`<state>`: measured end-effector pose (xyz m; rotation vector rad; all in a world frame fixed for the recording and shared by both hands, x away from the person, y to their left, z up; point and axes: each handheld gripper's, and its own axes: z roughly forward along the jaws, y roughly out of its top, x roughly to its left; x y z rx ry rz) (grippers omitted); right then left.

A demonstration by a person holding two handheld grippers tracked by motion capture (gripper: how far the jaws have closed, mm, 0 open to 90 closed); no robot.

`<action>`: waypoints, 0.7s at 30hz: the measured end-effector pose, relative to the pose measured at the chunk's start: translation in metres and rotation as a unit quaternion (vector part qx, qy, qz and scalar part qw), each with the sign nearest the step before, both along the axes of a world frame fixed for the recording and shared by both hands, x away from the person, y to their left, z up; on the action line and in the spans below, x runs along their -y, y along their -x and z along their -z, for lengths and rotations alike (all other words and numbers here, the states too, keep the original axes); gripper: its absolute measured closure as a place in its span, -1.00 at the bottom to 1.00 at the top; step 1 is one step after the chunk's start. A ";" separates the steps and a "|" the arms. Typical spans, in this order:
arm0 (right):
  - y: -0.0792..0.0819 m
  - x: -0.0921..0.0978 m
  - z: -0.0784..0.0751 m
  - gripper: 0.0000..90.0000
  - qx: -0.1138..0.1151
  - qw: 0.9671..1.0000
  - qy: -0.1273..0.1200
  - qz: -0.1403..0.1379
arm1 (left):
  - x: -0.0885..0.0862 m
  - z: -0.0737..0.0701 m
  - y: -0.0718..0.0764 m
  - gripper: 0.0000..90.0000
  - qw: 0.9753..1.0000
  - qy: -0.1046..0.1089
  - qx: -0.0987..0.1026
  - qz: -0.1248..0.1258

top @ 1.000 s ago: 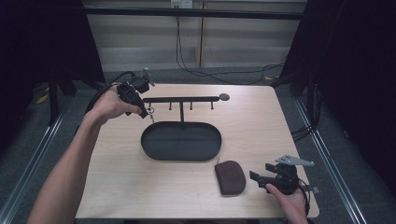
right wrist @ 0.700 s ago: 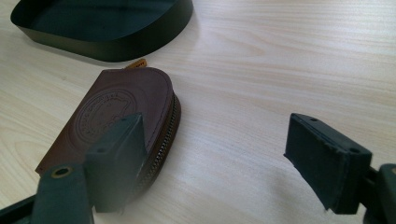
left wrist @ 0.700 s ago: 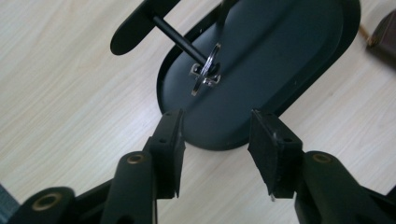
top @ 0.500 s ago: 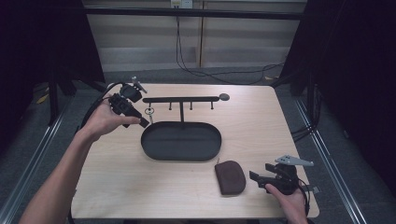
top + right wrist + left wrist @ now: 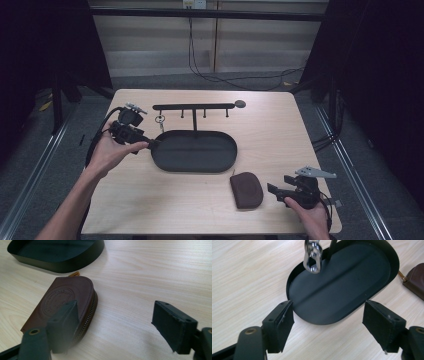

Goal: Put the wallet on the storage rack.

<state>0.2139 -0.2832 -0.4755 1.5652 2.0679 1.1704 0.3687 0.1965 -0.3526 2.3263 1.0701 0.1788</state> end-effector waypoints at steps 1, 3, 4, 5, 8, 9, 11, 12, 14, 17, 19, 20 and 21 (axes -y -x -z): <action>0.000 0.000 0.000 -0.50 0.000 1.000 0.000 0.000 | -0.003 0.003 0.003 -0.50 1.000 0.007 0.003 -0.005; 0.000 0.000 0.000 -0.50 0.001 1.000 -0.003 0.000 | -0.012 0.018 0.010 -0.53 1.000 0.018 0.001 -0.006; 0.000 0.001 0.000 -0.50 0.001 1.000 -0.005 -0.001 | -0.013 0.024 0.011 -0.57 1.000 0.018 -0.009 -0.007; -0.001 0.001 0.000 -0.49 -0.001 1.000 -0.006 -0.002 | -0.015 0.027 0.013 -0.59 1.000 0.018 -0.008 -0.009; -0.002 0.000 0.000 -0.50 -0.004 1.000 -0.006 -0.004 | -0.020 0.033 0.020 -0.55 0.999 0.041 0.004 -0.018; -0.001 -0.001 -0.001 -0.50 -0.005 1.000 -0.005 -0.005 | -0.026 0.037 0.029 -0.54 0.997 0.073 -0.001 -0.007; -0.001 -0.002 -0.001 -0.52 -0.005 1.000 -0.005 -0.008 | -0.029 0.041 0.039 -0.50 0.996 0.087 0.004 0.011; 0.000 -0.002 -0.001 -0.53 -0.004 1.000 -0.005 -0.010 | -0.028 0.042 0.043 -0.56 0.997 0.076 0.007 0.012; -0.001 -0.002 -0.001 -0.55 -0.005 1.000 -0.005 -0.010 | -0.028 0.046 0.054 -0.55 0.998 0.063 0.030 0.007; -0.001 -0.002 -0.002 -0.56 -0.004 1.000 -0.008 -0.011 | -0.029 0.052 0.062 -0.59 0.997 0.072 0.039 -0.001; 0.000 -0.001 -0.002 -0.57 -0.001 1.000 -0.010 -0.014 | -0.030 0.057 0.070 -0.59 0.995 0.081 0.056 -0.012; 0.000 -0.001 -0.002 -0.57 0.000 1.000 -0.011 -0.016 | -0.030 0.062 0.075 -0.58 0.994 0.091 0.058 -0.023; 0.000 0.000 -0.002 -0.56 -0.003 1.000 -0.009 -0.017 | -0.029 0.067 0.077 -0.56 0.995 0.082 0.054 -0.024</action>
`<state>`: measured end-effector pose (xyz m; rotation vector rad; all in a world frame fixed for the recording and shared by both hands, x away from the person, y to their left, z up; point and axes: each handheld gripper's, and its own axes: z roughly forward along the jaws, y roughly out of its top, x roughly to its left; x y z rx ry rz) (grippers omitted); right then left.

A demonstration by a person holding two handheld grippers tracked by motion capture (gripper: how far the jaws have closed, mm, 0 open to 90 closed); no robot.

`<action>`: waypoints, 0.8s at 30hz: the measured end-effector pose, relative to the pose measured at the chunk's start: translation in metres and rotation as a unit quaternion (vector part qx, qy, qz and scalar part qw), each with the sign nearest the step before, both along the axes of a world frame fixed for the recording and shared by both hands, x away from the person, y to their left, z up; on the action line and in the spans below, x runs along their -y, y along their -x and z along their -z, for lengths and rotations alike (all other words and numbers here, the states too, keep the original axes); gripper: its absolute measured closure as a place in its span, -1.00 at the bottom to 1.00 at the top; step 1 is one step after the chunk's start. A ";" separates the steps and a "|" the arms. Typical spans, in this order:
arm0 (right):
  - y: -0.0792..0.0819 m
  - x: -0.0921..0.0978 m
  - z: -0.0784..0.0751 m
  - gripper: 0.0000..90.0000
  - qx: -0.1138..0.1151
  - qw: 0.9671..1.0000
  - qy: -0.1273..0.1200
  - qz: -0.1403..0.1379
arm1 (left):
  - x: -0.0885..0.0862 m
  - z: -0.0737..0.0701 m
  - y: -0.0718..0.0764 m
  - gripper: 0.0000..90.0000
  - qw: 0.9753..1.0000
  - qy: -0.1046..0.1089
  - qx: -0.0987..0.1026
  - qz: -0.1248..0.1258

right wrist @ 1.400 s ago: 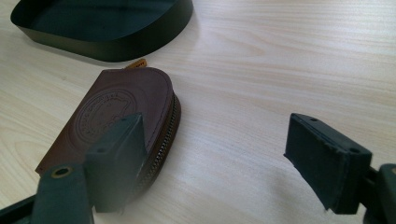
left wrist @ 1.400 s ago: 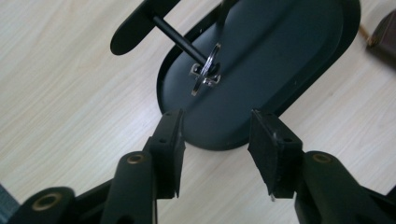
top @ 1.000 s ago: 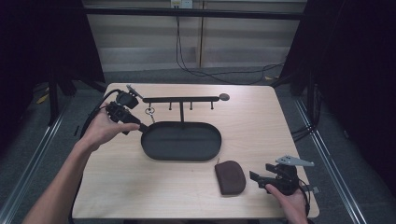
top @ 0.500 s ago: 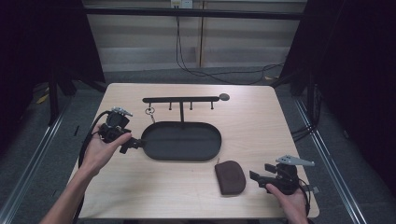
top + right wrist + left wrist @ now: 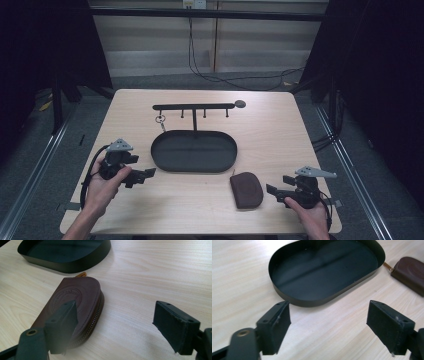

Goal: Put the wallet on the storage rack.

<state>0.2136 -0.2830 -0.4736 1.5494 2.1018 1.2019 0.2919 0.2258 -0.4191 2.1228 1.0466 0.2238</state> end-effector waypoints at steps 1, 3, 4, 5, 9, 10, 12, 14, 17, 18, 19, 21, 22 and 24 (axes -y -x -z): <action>0.000 0.000 0.001 -0.56 -0.004 1.000 0.004 0.003 | 0.001 0.004 0.002 -0.56 1.000 -0.004 0.000 -0.001; -0.001 0.002 0.001 -0.48 -0.008 1.000 -0.005 0.001 | 0.002 0.017 0.010 -0.55 1.000 0.011 -0.009 -0.010; -0.001 0.002 0.001 -0.48 -0.007 1.000 -0.006 0.003 | 0.002 0.017 0.010 -0.55 1.000 0.011 -0.009 -0.010; -0.001 0.002 0.001 -0.48 -0.007 1.000 -0.006 0.003 | 0.002 0.021 0.013 -0.55 1.000 0.015 -0.008 -0.011; -0.002 0.001 -0.001 -0.46 -0.005 1.000 -0.016 0.010 | 0.002 0.032 0.024 -0.57 1.000 0.018 -0.016 -0.013; -0.003 -0.002 -0.003 -0.41 -0.010 0.999 -0.033 0.009 | 0.001 0.034 0.029 -0.58 0.999 0.026 -0.017 -0.014; -0.003 -0.004 -0.004 -0.41 -0.012 0.999 -0.030 0.001 | -0.001 0.035 0.032 -0.58 0.999 0.025 -0.020 -0.010; -0.004 -0.009 -0.007 -0.34 -0.015 1.000 -0.024 -0.013 | -0.003 0.037 0.038 -0.58 0.999 0.026 -0.019 -0.006; -0.004 -0.012 -0.013 -0.31 0.005 1.000 -0.026 -0.015 | -0.006 0.042 0.054 -0.58 0.999 0.032 -0.013 -0.017; -0.004 -0.012 -0.014 -0.26 0.005 0.999 -0.035 -0.020 | -0.005 0.044 0.058 -0.59 0.999 0.033 -0.017 -0.012; -0.004 -0.012 -0.015 -0.17 0.008 0.999 -0.038 -0.025 | -0.004 0.045 0.060 -0.59 0.999 0.038 -0.018 -0.006; -0.005 -0.013 -0.019 -0.18 0.014 0.999 -0.036 -0.028 | -0.001 0.044 0.064 -0.58 0.999 0.034 -0.009 0.003; -0.006 -0.014 -0.021 -0.18 0.015 0.999 -0.039 -0.028 | 0.000 0.043 0.065 -0.58 0.999 0.034 0.001 0.002; -0.007 -0.016 -0.025 -0.16 0.022 0.999 -0.030 -0.033 | -0.001 0.045 0.067 -0.59 0.999 0.032 0.001 0.004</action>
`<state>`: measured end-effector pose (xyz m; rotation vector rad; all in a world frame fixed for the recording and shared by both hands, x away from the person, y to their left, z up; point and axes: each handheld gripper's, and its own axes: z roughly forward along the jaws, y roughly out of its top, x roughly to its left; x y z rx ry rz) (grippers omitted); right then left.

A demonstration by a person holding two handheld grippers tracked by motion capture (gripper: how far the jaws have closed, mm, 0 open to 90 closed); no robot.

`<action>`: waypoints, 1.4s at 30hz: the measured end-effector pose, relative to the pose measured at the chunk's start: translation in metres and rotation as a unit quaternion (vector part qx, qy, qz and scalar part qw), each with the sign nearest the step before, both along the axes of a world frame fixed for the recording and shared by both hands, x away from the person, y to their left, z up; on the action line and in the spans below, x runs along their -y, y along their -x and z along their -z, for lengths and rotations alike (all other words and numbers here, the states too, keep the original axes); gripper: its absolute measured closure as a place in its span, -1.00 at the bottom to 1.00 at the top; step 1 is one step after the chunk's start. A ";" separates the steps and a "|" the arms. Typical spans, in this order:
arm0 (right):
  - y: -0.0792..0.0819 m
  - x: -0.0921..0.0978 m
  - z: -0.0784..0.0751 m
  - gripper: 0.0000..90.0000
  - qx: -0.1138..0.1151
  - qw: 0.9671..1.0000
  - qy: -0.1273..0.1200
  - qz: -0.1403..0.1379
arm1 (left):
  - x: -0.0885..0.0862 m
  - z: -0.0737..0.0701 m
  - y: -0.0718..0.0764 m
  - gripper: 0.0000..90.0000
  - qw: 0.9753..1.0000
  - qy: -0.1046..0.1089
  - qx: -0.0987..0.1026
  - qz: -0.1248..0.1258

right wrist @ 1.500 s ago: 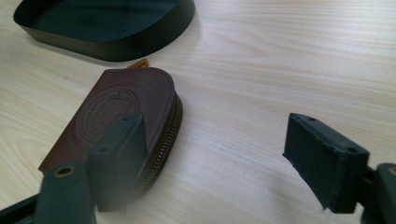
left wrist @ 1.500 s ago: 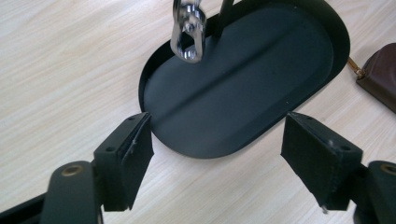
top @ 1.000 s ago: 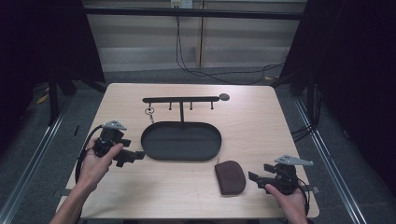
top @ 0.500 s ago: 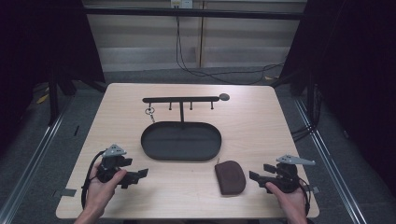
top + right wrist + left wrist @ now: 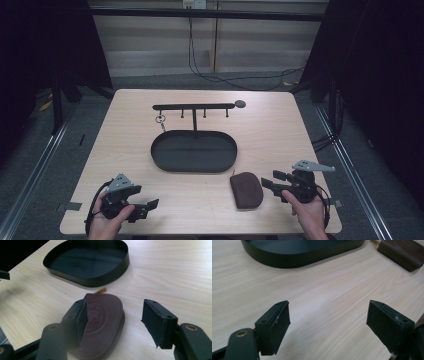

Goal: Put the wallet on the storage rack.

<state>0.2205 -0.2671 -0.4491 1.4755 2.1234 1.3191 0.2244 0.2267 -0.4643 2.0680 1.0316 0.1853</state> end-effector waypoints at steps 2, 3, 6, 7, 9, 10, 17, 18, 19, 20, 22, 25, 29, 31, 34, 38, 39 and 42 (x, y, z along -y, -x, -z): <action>0.000 -0.003 -0.003 -0.12 0.002 1.000 0.011 -0.004 | -0.002 0.004 0.001 -0.59 1.000 0.001 -0.006 0.010; -0.001 -0.003 -0.004 -0.12 0.001 1.000 0.008 -0.009 | -0.003 0.004 0.001 -0.59 1.000 0.000 -0.007 0.010; -0.004 -0.005 -0.006 -0.17 -0.014 1.000 0.008 -0.004 | -0.003 0.003 -0.003 -0.59 1.000 -0.007 0.004 0.012; -0.007 -0.005 -0.007 -0.19 -0.032 0.999 0.012 -0.006 | -0.002 0.004 -0.005 -0.59 1.000 -0.006 0.006 0.009; -0.012 -0.007 -0.008 -0.27 -0.051 0.998 0.022 -0.007 | -0.001 0.006 -0.007 -0.59 1.000 -0.008 -0.001 0.014; -0.014 -0.008 -0.009 -0.28 -0.061 0.998 0.027 -0.011 | -0.001 0.007 -0.007 -0.59 1.000 -0.011 -0.003 0.016; -0.028 -0.022 -0.013 -0.51 -0.117 0.990 0.067 -0.044 | -0.002 0.007 -0.006 -0.59 0.999 -0.002 -0.009 0.032; -0.031 -0.025 -0.014 -0.51 -0.125 0.987 0.080 -0.053 | -0.002 0.007 -0.006 -0.59 0.999 -0.002 -0.009 0.032; -0.033 -0.028 -0.015 -0.51 -0.133 0.986 0.087 -0.057 | -0.003 0.006 -0.006 -0.59 0.999 -0.001 -0.009 0.033; -0.034 -0.029 -0.015 -0.51 -0.139 0.984 0.092 -0.060 | -0.003 0.006 -0.006 -0.59 0.999 -0.002 -0.010 0.032; -0.040 -0.036 -0.018 -0.51 -0.155 0.979 0.114 -0.067 | -0.003 0.006 -0.005 -0.59 1.000 -0.001 -0.007 0.030; -0.048 -0.042 -0.018 -0.52 -0.175 0.972 0.137 -0.076 | -0.003 0.006 -0.006 -0.59 0.999 -0.004 -0.010 0.031; -0.058 -0.048 -0.015 -0.55 -0.204 0.962 0.159 -0.091 | -0.002 0.006 -0.007 -0.59 0.999 -0.002 -0.011 0.031; -0.063 -0.050 -0.015 -0.56 -0.218 0.958 0.161 -0.097 | -0.004 0.005 -0.007 -0.59 0.999 -0.007 -0.011 0.035; -0.070 -0.053 -0.014 -0.58 -0.227 0.954 0.169 -0.102 | -0.004 0.005 -0.007 -0.59 1.000 -0.001 -0.012 0.028; -0.076 -0.057 -0.015 -0.59 -0.238 0.948 0.180 -0.107 | -0.004 0.006 -0.008 -0.59 1.000 -0.006 -0.013 0.024; -0.078 -0.059 -0.014 -0.59 -0.244 0.946 0.184 -0.112 | -0.004 0.006 -0.008 -0.58 1.000 -0.005 -0.013 0.024; -0.082 -0.065 -0.010 -0.59 -0.262 0.937 0.195 -0.126 | -0.004 0.005 -0.008 -0.58 1.000 -0.006 -0.012 0.025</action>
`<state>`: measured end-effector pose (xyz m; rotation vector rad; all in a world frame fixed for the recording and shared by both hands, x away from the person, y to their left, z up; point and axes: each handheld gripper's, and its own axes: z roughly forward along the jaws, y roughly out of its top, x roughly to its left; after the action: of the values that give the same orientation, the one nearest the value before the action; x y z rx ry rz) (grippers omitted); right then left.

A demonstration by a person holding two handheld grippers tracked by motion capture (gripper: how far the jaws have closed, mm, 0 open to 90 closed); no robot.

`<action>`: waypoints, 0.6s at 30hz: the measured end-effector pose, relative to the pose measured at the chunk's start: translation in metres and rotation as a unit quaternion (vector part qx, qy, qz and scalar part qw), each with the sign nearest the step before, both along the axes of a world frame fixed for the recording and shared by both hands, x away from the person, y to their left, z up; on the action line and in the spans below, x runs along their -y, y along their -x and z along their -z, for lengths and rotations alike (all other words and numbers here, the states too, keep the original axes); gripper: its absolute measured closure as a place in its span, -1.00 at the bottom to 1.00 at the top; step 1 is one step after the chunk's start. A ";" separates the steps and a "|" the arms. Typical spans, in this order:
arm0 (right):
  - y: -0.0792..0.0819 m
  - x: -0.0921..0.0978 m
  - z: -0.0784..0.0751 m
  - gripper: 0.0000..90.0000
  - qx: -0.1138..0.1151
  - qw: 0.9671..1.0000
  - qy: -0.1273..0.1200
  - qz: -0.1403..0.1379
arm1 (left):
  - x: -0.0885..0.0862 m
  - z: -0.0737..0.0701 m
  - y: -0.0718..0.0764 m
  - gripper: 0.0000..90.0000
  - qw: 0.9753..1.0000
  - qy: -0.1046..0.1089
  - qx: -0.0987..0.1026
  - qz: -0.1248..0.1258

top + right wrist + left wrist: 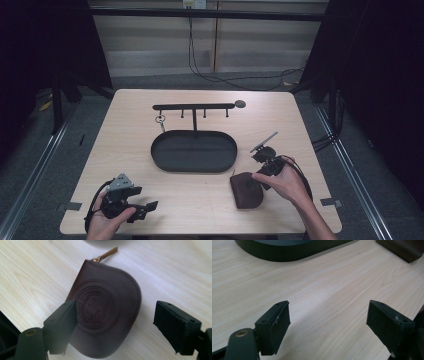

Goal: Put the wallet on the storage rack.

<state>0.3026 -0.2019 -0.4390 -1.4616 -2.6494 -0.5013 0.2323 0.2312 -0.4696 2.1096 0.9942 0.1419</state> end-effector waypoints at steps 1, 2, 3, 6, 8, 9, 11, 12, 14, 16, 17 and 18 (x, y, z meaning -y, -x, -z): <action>-0.001 -0.002 0.001 -0.59 -0.003 1.000 0.003 -0.003 | 0.000 0.000 0.000 -0.58 1.000 -0.001 0.000 -0.001; -0.002 -0.005 0.003 -0.59 -0.008 1.000 0.008 -0.004 | 0.000 0.000 0.000 -0.58 1.000 -0.001 0.000 -0.001; -0.003 -0.007 0.005 -0.60 -0.011 1.000 0.012 -0.009 | 0.000 0.000 0.000 -0.58 1.000 -0.002 -0.002 -0.001; -0.007 -0.013 0.007 -0.61 -0.018 1.000 0.020 -0.013 | 0.000 0.000 0.000 -0.57 1.000 -0.005 0.001 -0.002; -0.008 -0.014 0.008 -0.61 -0.022 0.999 0.021 -0.012 | 0.000 0.000 0.000 -0.56 1.000 -0.008 0.000 -0.001; -0.010 -0.018 0.009 -0.64 -0.024 0.999 0.031 -0.012 | 0.000 0.000 0.000 -0.56 1.000 -0.006 0.000 -0.002; -0.011 -0.019 0.010 -0.64 -0.026 0.999 0.030 -0.012 | 0.000 0.000 0.000 -0.56 1.000 -0.006 0.000 -0.002; -0.013 -0.023 0.014 -0.64 -0.032 0.999 0.036 -0.014 | 0.000 -0.001 0.000 -0.56 1.000 -0.007 0.002 -0.004; -0.013 -0.025 0.016 -0.64 -0.033 0.998 0.041 -0.017 | 0.000 -0.001 0.000 -0.56 1.000 -0.006 0.001 -0.004; -0.014 -0.029 0.023 -0.83 -0.037 0.998 0.054 -0.012 | 0.000 -0.001 0.001 -0.56 1.000 -0.005 0.001 -0.004; -0.015 -0.028 0.024 -0.84 -0.041 0.998 0.054 -0.013 | 0.000 -0.001 0.000 -0.56 1.000 -0.006 0.002 -0.002; -0.015 -0.028 0.024 -0.84 -0.041 0.998 0.054 -0.013 | 0.000 -0.001 0.000 -0.56 1.000 -0.006 0.002 -0.002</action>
<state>0.3179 -0.1735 -0.4631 -1.4412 -2.6648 -0.2949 0.2322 0.2310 -0.4690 2.1180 0.9989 0.1546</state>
